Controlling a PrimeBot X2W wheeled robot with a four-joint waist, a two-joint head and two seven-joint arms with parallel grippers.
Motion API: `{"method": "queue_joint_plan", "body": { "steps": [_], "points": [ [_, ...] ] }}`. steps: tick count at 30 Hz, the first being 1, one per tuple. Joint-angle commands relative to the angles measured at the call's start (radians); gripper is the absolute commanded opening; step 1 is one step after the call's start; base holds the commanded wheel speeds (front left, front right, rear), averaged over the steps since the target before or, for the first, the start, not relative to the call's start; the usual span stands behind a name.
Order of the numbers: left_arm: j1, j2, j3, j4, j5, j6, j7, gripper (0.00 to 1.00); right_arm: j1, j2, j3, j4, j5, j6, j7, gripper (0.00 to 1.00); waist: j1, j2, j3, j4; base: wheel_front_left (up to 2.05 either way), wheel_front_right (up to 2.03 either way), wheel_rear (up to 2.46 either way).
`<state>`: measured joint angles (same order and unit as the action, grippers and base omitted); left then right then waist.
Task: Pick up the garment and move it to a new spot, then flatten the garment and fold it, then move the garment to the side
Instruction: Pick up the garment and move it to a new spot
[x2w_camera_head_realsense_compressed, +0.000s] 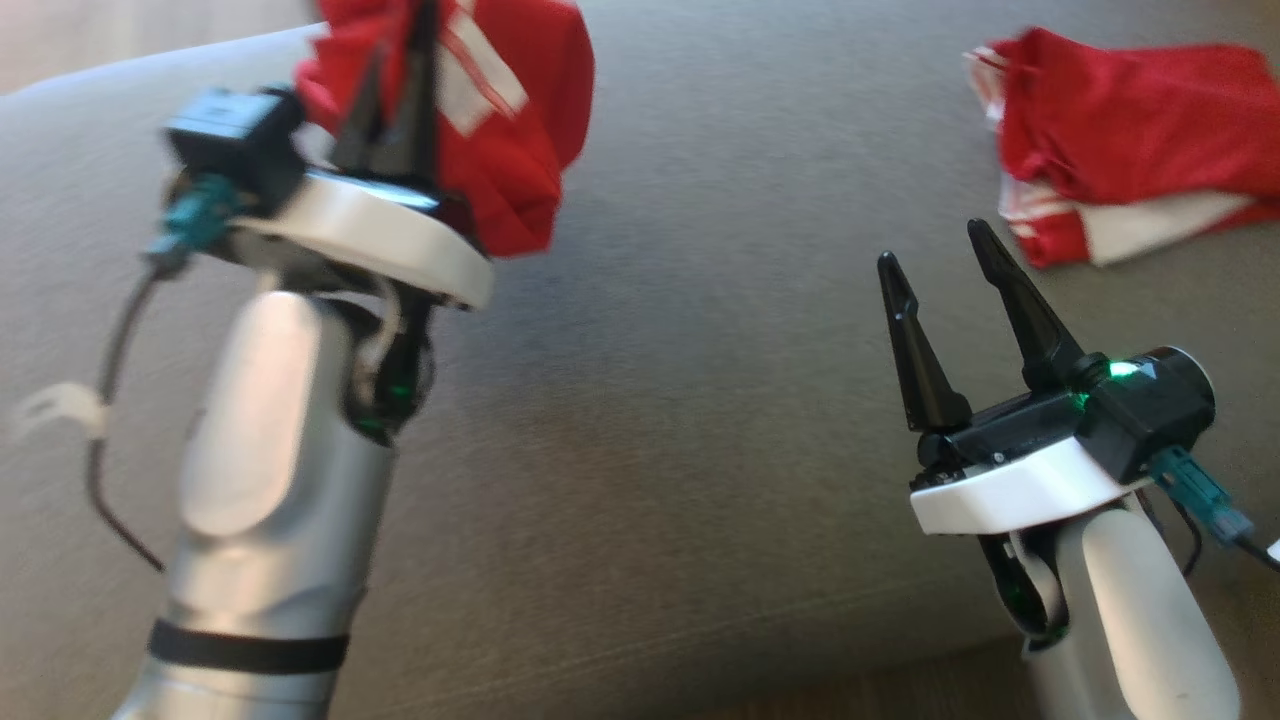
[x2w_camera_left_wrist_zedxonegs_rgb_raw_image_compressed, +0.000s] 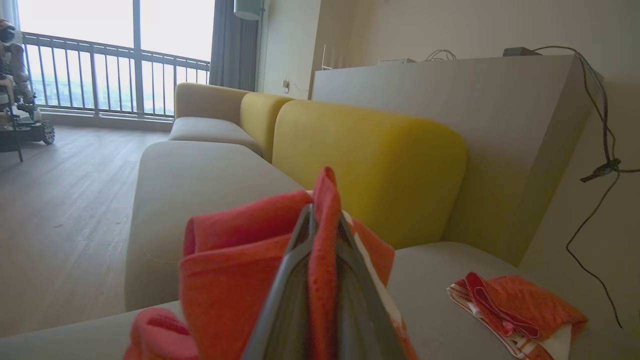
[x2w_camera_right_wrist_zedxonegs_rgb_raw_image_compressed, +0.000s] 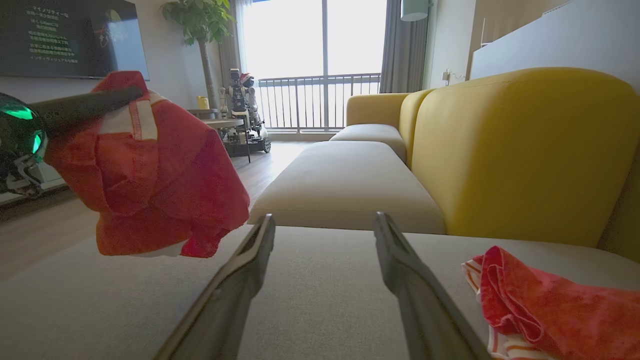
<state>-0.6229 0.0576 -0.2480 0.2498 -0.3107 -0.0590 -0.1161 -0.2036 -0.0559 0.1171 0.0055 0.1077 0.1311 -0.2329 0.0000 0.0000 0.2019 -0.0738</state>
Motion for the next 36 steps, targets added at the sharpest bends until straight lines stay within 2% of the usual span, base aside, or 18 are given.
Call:
{"method": "queue_joint_plan", "body": {
  "steps": [1, 3, 4, 5, 6, 9, 12, 15, 17, 20, 23, 30, 36],
  "points": [
    [-0.053, 0.016, 0.018, -0.018, 0.004, 0.006, -0.003, 0.00, -0.039, 0.006, 0.028, -0.034, 0.010, 0.000, -0.010, 1.00, 0.0000, 0.0000, 0.028, -0.085, 0.00, 0.00, 0.00],
    [-0.074, 0.004, -0.012, 0.047, -0.003, 0.020, -0.013, 0.00, -0.045, 0.006, 0.039, -0.035, 0.023, 0.000, -0.016, 1.00, 0.0000, 0.0000, 0.046, -0.128, 0.00, 0.00, 0.00],
    [-0.086, 0.001, -0.028, 0.085, -0.005, 0.027, -0.019, 0.11, -0.048, 0.006, 0.046, -0.034, 0.030, 0.000, -0.018, 1.00, 0.0000, 0.0000, 0.054, -0.149, 0.00, 0.00, 0.00],
    [-0.098, -0.002, -0.041, 0.124, -0.012, 0.036, -0.029, 0.36, -0.050, 0.006, 0.052, -0.034, 0.035, 0.000, -0.020, 1.00, 0.0000, 0.0000, 0.061, -0.168, 0.00, 0.00, 0.00],
    [-0.111, -0.004, -0.052, 0.159, -0.021, 0.046, -0.042, 1.00, -0.052, 0.006, 0.060, -0.033, 0.042, 0.000, -0.022, 1.00, 0.0000, 0.0000, 0.069, -0.187, 0.00, 0.00, 0.00],
    [-0.146, -0.007, -0.114, 0.234, -0.088, 0.054, -0.075, 1.00, -0.055, 0.006, 0.070, -0.032, 0.053, 0.000, -0.026, 1.00, 0.0000, 0.0000, 0.086, -0.230, 0.00, 0.00, 0.00],
    [-0.175, -0.007, -0.207, 0.243, -0.181, 0.059, -0.111, 1.00, -0.050, 0.006, 0.060, -0.030, 0.056, 0.000, -0.028, 1.00, 0.0000, 0.0000, 0.090, -0.244, 0.00, 0.00, 0.00],
    [-0.197, -0.007, -0.278, 0.236, -0.229, 0.070, -0.133, 1.00, -0.045, 0.006, 0.050, -0.032, 0.052, 0.000, -0.028, 1.00, 0.0000, 0.0000, 0.083, -0.236, 0.00, 0.00, 0.00],
    [-0.205, -0.007, -0.295, 0.229, -0.247, 0.085, -0.142, 1.00, -0.041, 0.006, 0.044, -0.038, 0.047, 0.000, -0.029, 1.00, 0.0000, 0.0000, 0.064, -0.205, 0.00, 0.00, 0.00],
    [-0.200, -0.003, -0.270, 0.210, -0.218, 0.095, -0.145, 1.00, -0.035, 0.006, 0.034, -0.038, 0.036, 0.000, -0.029, 1.00, 0.0000, 0.0000, 0.040, -0.155, 0.00, 0.00, 0.00],
    [-0.158, 0.027, -0.223, 0.159, -0.173, 0.094, -0.145, 1.00, -0.028, 0.006, 0.027, -0.035, 0.022, 0.000, -0.029, 1.00, 0.0000, 0.0000, 0.014, -0.102, 0.00, 0.00, 0.00],
    [0.054, 0.099, -0.112, 0.016, -0.107, 0.072, -0.145, 1.00, 0.005, 0.006, 0.002, -0.006, -0.009, 0.000, -0.029, 1.00, 0.0000, 0.0000, -0.055, 0.022, 0.00, 0.00, 0.00],
    [0.288, 0.083, -0.010, -0.086, -0.092, 0.052, -0.146, 1.00, 0.050, 0.006, -0.021, 0.017, -0.024, 0.000, -0.025, 1.00, 0.0000, 0.0000, -0.101, 0.105, 0.00, 0.00, 0.00]
  ]
}}
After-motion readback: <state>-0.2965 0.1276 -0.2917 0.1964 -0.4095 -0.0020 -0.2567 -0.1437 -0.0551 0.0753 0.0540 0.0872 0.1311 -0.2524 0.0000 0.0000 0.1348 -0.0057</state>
